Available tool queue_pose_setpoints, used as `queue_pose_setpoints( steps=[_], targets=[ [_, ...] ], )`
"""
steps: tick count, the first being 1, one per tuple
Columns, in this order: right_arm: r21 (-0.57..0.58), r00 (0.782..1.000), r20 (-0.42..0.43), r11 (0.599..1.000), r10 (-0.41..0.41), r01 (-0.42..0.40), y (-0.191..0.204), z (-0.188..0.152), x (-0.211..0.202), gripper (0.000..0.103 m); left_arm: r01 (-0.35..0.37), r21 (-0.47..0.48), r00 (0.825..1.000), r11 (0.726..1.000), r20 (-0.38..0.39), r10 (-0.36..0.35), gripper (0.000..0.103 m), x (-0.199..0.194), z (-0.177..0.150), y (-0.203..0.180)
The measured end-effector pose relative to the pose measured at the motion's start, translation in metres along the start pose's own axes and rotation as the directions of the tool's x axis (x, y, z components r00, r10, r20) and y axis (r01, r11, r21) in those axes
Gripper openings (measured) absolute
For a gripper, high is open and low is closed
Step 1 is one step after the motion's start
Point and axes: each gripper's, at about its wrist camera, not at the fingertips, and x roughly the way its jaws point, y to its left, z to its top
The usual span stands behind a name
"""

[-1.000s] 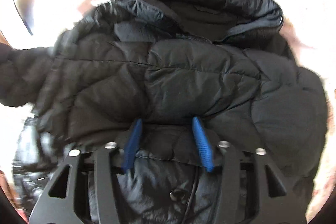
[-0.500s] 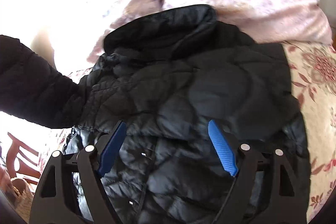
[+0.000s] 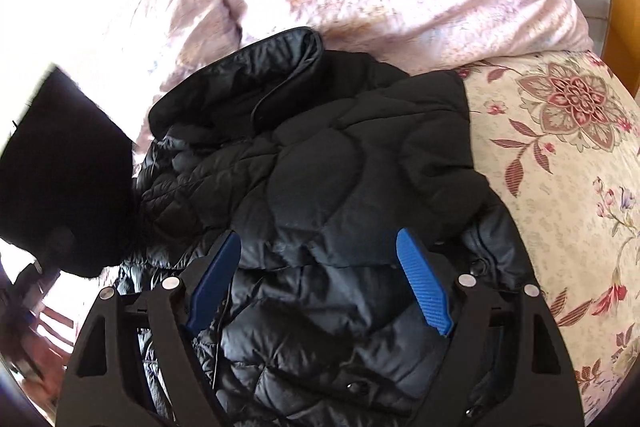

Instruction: Fold large clothes

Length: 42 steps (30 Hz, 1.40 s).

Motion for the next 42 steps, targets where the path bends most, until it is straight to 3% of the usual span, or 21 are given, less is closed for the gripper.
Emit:
queue_pose_setpoints(
  steps=[3,6,9,12,15,18,20,23,26,29,31,32,37,39,42],
  targets=[
    [0.016,1.000,0.017,1.000,0.009,-0.009,-0.005,0.002,-0.005,0.081,0.026,0.003,0.999,1.000,-0.045,-0.026,0.071,0.014,-0.010,-0.003],
    [0.006,0.999,0.024,0.999,0.048,-0.048,-0.003,0.003,-0.008,0.080,0.032,0.006,0.998,0.999,-0.048,-0.032,0.082,0.008,-0.015,0.000],
    [-0.021,0.993,0.005,0.993,0.119,-0.118,0.008,0.001,-0.003,0.073,0.008,0.013,1.000,1.000,-0.017,-0.008,0.086,-0.003,-0.010,0.013],
    [-0.050,0.989,-0.045,0.988,0.141,-0.143,0.022,-0.002,0.013,0.064,-0.118,0.041,0.993,0.992,0.033,0.116,0.087,-0.017,-0.002,0.028],
    [-0.066,0.989,-0.077,0.989,0.125,-0.131,0.034,-0.004,0.032,0.058,-0.242,0.043,0.969,0.969,0.062,0.239,0.087,-0.028,0.002,0.046],
    [-0.067,0.988,-0.111,0.991,0.108,-0.116,0.041,-0.008,0.047,0.042,-0.307,0.021,0.950,0.952,0.066,0.305,0.087,-0.031,0.007,0.066],
    [-0.079,0.993,-0.097,0.994,0.071,-0.079,0.044,-0.010,0.052,0.014,-0.333,-0.005,0.941,0.943,0.060,0.332,0.087,-0.034,0.008,0.077],
    [-0.068,0.998,-0.055,0.998,0.013,-0.017,0.040,-0.010,0.051,0.007,-0.365,-0.018,0.930,0.931,0.049,0.365,0.087,-0.034,0.009,0.088],
    [-0.078,0.995,-0.050,0.993,-0.088,0.083,0.038,-0.011,0.054,0.007,-0.412,0.007,0.910,0.911,0.041,0.412,0.087,-0.027,0.008,0.091],
    [-0.132,0.987,-0.074,0.983,-0.141,0.130,0.044,-0.014,0.058,0.009,-0.449,0.045,0.894,0.892,0.032,0.448,0.087,-0.018,0.009,0.091],
    [-0.143,0.987,-0.062,0.980,-0.150,0.140,0.048,-0.013,0.050,0.018,-0.463,0.066,0.886,0.884,0.027,0.462,0.087,-0.014,0.008,0.091],
    [-0.140,0.988,-0.043,0.980,-0.147,0.139,0.050,-0.012,0.044,0.025,-0.469,0.075,0.883,0.880,0.031,0.468,0.087,-0.014,0.008,0.092],
    [-0.172,0.990,0.096,0.978,-0.105,0.121,0.065,-0.005,0.018,0.025,-0.509,0.119,0.861,0.853,0.063,0.505,0.087,-0.010,0.014,0.088],
    [-0.215,0.994,0.095,0.975,-0.045,0.064,0.076,-0.005,0.019,0.025,-0.523,0.132,0.852,0.842,0.074,0.518,0.087,-0.006,0.017,0.087],
    [-0.267,0.999,0.051,0.963,-0.015,0.029,0.087,-0.007,0.032,0.025,-0.533,0.148,0.845,0.833,0.059,0.531,0.087,0.006,0.019,0.089]
  ],
)
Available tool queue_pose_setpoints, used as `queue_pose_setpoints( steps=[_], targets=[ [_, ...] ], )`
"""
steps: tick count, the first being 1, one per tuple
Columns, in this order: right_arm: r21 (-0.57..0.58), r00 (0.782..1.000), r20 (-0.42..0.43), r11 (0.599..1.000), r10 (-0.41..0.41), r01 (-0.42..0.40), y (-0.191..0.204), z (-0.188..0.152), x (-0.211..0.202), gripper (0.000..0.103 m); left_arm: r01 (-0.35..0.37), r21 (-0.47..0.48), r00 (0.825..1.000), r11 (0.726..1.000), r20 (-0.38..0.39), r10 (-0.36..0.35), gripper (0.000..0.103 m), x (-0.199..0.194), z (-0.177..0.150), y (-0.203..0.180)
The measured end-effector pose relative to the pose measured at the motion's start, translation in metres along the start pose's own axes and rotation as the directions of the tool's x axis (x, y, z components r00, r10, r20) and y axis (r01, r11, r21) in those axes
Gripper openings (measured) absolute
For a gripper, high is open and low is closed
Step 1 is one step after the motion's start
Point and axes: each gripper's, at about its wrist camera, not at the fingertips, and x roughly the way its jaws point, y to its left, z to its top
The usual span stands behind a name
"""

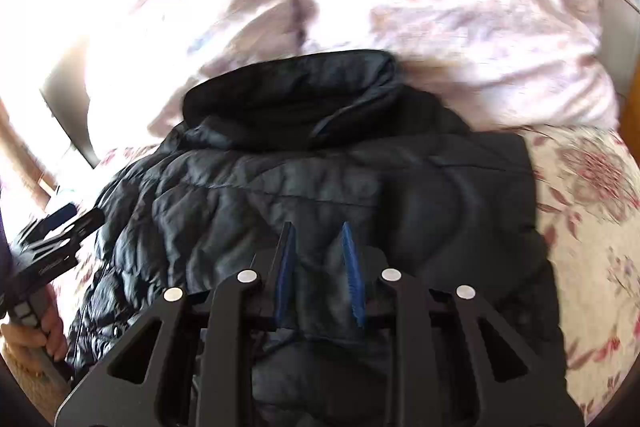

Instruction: Fold large clothes

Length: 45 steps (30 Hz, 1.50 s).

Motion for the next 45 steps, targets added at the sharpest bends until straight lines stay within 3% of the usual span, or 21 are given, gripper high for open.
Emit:
queue_pose_setpoints(
  steps=[5,15,16,18,20,22,25,32,36,43,45],
  targets=[
    [0.022,0.988,-0.152,1.000,-0.004,0.008,-0.003,-0.005,0.052,0.025,-0.005,0.007,0.997,1.000,-0.078,0.005,0.086,0.031,-0.008,-0.004],
    [0.122,0.979,-0.196,0.992,0.057,-0.033,-0.018,0.000,0.077,0.025,0.008,-0.034,0.985,0.999,-0.171,-0.013,0.086,0.068,-0.013,-0.007],
    [0.135,0.976,-0.203,0.990,0.074,-0.047,-0.021,-0.001,0.070,0.027,0.024,-0.043,0.984,0.999,-0.174,-0.031,0.085,0.063,-0.014,-0.005],
    [0.183,0.966,-0.204,0.976,0.158,-0.121,-0.031,-0.004,0.051,0.043,0.108,-0.061,0.980,0.992,-0.159,-0.117,0.085,0.043,-0.017,0.005],
    [0.223,0.959,-0.164,0.955,0.233,-0.194,-0.045,-0.009,0.023,0.074,0.199,-0.074,0.968,0.977,-0.143,-0.208,0.086,0.018,-0.024,0.019],
    [0.231,0.958,-0.116,0.945,0.264,-0.232,-0.063,-0.021,-0.014,0.078,0.273,-0.092,0.951,0.958,-0.122,-0.283,0.086,-0.010,-0.036,0.040],
    [0.227,0.958,-0.110,0.945,0.266,-0.237,-0.090,-0.046,-0.056,0.083,0.340,-0.119,0.929,0.933,-0.112,-0.353,0.087,-0.044,-0.059,0.072],
    [0.303,0.967,-0.160,0.942,0.197,-0.142,-0.167,-0.123,-0.124,0.083,0.397,-0.212,0.887,0.893,-0.161,-0.433,0.088,-0.085,-0.123,0.125],
    [0.407,0.971,-0.141,0.906,0.191,-0.119,-0.210,-0.167,-0.162,0.083,0.433,-0.277,0.857,0.858,-0.169,-0.488,0.088,-0.100,-0.161,0.141],
    [0.515,0.961,-0.124,0.843,0.248,-0.152,-0.229,-0.219,-0.171,0.083,0.510,-0.382,0.792,0.770,-0.139,-0.594,0.081,-0.110,-0.206,0.146],
    [0.538,0.953,-0.123,0.826,0.276,-0.170,-0.227,-0.229,-0.165,0.082,0.517,-0.395,0.784,0.759,-0.137,-0.605,0.079,-0.110,-0.214,0.142]
  ],
)
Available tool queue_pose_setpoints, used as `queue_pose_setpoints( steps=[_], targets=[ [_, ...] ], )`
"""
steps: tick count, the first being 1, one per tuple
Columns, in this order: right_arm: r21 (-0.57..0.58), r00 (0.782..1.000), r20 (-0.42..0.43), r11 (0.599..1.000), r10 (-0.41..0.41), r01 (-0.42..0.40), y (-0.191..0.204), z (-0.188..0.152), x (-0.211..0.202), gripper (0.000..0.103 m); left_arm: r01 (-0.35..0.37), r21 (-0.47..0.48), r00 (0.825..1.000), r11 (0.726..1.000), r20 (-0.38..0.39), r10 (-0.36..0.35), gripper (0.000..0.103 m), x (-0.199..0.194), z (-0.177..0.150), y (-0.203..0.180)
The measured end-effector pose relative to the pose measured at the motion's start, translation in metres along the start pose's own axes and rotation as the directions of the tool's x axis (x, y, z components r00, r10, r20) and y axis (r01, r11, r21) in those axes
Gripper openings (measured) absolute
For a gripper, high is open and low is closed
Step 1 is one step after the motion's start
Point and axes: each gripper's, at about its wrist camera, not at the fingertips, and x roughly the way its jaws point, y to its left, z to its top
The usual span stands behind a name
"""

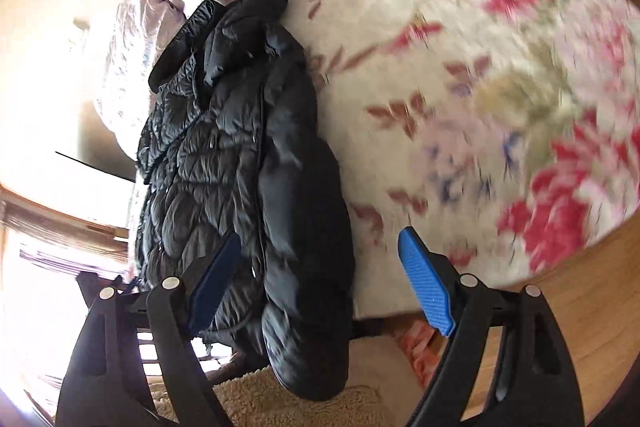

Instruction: Fold large clothes

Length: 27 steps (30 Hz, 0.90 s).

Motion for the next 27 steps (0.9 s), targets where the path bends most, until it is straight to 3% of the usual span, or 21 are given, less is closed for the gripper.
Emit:
queue_pose_setpoints(
  steps=[5,11,16,27],
  targets=[
    [0.012,0.995,-0.012,0.995,0.103,-0.103,-0.002,-0.021,0.003,0.082,0.022,-0.028,1.000,0.999,-0.014,-0.023,0.076,0.007,-0.016,0.000],
    [-0.001,0.987,-0.057,0.988,0.152,-0.152,0.006,-0.038,0.009,0.082,0.071,-0.071,0.997,0.995,-0.001,-0.071,0.076,0.005,-0.030,0.000],
    [-0.015,0.978,-0.116,0.985,0.171,-0.174,0.012,-0.049,0.022,0.080,0.065,-0.091,0.997,0.994,-0.025,-0.067,0.073,0.006,-0.042,0.000],
    [-0.004,0.970,-0.109,0.976,0.218,-0.220,0.010,-0.056,0.030,0.062,0.089,-0.165,0.992,0.982,-0.071,-0.102,0.043,0.026,-0.059,0.012]
  ],
)
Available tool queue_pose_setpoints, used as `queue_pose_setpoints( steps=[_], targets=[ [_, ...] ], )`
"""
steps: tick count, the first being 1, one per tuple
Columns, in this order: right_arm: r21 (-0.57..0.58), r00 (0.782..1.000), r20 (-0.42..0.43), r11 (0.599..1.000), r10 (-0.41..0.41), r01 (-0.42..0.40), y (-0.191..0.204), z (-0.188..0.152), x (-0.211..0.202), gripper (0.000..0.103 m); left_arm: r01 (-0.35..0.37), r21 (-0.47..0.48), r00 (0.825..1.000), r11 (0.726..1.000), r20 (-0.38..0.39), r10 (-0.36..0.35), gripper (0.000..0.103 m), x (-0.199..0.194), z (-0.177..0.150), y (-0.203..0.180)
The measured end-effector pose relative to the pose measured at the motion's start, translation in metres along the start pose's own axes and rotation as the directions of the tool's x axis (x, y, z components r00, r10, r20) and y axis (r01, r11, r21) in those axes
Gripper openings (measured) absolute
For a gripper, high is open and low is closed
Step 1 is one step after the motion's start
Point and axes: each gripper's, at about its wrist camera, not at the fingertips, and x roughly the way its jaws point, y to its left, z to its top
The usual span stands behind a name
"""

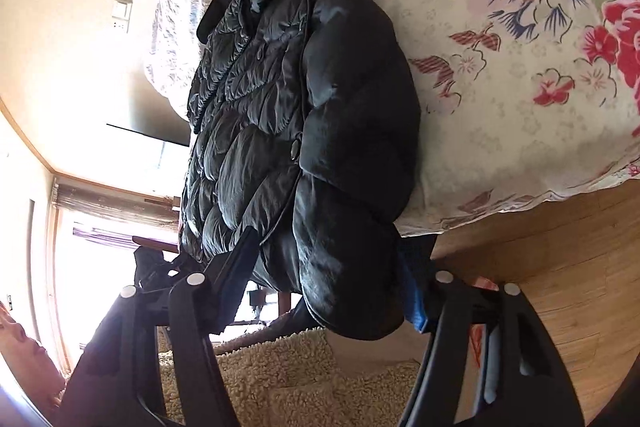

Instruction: Fold large clothes

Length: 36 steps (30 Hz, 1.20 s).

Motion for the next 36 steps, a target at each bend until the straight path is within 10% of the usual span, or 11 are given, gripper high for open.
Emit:
queue_pose_setpoints(
  steps=[9,17,36],
  targets=[
    [-0.053,0.998,-0.002,0.997,-0.059,0.059,0.008,-0.003,-0.001,0.027,0.034,-0.031,0.999,0.999,0.036,-0.033,0.015,-0.001,-0.003,0.005],
    [-0.216,0.988,0.125,0.969,-0.094,0.119,0.050,-0.002,-0.019,0.015,0.041,0.084,0.988,0.996,0.143,-0.053,0.011,-0.034,0.006,-0.030],
    [-0.270,0.728,0.685,0.914,-0.040,0.304,0.155,0.055,-0.060,0.011,0.011,0.168,0.884,0.986,0.459,-0.088,0.010,-0.078,0.093,-0.089]
  ],
)
